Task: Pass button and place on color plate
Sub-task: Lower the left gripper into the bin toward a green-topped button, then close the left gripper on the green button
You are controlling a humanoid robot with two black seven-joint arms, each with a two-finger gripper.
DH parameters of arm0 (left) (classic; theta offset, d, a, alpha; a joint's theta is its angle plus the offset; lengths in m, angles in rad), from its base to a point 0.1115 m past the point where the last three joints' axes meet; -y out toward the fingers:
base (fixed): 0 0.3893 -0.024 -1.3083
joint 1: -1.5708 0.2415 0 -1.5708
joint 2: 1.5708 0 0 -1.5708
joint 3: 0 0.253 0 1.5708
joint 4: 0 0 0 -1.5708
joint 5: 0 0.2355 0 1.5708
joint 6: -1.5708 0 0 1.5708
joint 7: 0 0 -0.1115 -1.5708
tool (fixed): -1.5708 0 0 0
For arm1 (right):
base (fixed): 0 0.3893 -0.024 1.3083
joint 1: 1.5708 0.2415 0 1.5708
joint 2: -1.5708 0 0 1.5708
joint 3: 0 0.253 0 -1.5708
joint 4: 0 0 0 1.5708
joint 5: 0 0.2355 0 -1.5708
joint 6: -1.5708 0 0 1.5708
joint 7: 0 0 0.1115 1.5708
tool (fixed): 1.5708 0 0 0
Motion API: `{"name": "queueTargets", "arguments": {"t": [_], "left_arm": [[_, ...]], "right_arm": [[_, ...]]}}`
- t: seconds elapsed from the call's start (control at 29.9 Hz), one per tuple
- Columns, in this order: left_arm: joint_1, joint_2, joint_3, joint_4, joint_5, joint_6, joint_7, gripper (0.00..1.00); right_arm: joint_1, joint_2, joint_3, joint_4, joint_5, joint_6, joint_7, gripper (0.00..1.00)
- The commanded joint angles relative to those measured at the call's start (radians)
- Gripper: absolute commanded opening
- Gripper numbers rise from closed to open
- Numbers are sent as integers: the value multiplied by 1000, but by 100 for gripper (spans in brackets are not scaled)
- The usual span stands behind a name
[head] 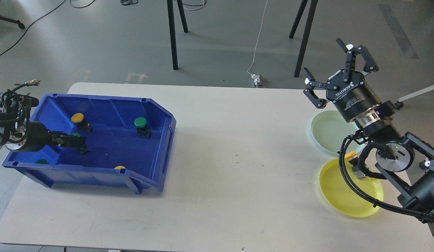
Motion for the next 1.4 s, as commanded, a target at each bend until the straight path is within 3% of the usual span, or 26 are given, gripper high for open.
{"name": "queueTargets", "arguments": {"t": [0.0,1.37], "left_arm": [[-2,-13,11,16,-1,0,0,86],[-12,-172,15,255,-19,0,0,86]], "right_arm": [[-1,0,3,2,0,0,1,99],[-38,-9,20,5,0,20,5,99]]}}
